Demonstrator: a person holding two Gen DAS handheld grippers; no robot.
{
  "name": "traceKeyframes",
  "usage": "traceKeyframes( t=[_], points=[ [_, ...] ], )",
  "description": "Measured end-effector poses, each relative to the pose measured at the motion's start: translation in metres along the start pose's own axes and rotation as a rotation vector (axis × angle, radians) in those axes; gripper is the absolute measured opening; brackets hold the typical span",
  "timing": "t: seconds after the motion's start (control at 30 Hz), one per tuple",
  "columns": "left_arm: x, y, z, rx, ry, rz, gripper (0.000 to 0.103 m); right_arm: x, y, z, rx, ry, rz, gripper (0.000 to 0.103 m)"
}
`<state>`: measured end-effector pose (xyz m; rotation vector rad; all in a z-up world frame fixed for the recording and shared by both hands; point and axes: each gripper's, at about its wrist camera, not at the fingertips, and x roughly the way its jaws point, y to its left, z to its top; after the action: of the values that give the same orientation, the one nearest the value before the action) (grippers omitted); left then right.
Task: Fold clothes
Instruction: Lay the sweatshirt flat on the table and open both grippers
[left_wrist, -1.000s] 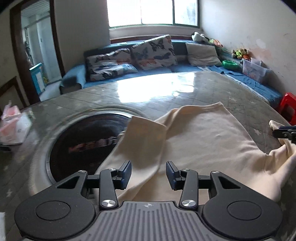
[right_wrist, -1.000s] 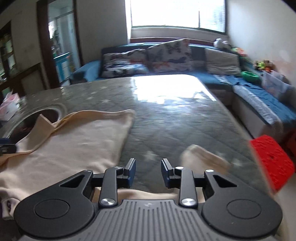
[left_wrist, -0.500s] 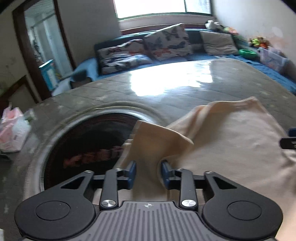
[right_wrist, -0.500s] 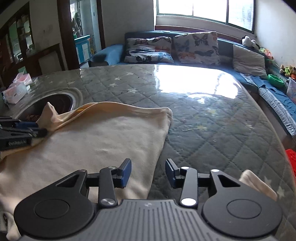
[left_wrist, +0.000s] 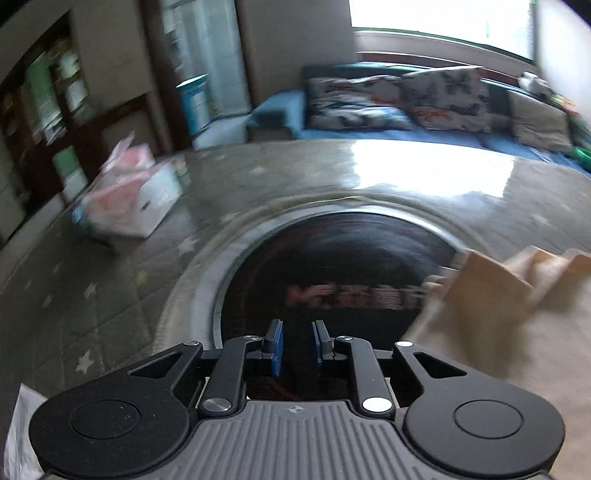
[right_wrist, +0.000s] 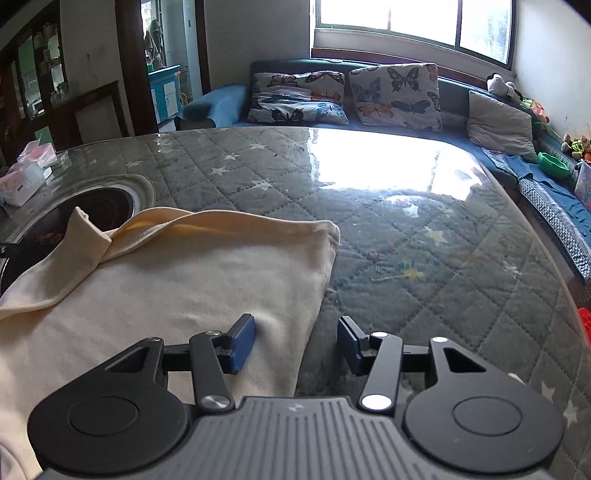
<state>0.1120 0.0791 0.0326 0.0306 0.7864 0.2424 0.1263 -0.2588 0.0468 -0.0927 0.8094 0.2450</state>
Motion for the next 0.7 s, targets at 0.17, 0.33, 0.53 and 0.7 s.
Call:
traceKeyframes(
  t=[0.17, 0.33, 0.53, 0.7],
  points=[
    [-0.020, -0.040, -0.004, 0.116, -0.024, -0.135, 0.046, 0.007, 0.003, 0.006, -0.005, 0.003, -0.011, 0.051],
    [-0.029, -0.068, -0.014, 0.208, -0.021, -0.239, 0.055, 0.008, 0.003, 0.006, -0.004, 0.005, -0.014, 0.053],
    [-0.026, -0.068, -0.028, 0.256, 0.005, -0.220, 0.055, 0.007, 0.003, 0.005, -0.002, 0.001, -0.019, 0.060],
    [-0.027, -0.061, -0.038, 0.270, -0.001, -0.219, 0.055, -0.005, 0.014, 0.000, -0.027, -0.012, 0.006, 0.065]
  ],
)
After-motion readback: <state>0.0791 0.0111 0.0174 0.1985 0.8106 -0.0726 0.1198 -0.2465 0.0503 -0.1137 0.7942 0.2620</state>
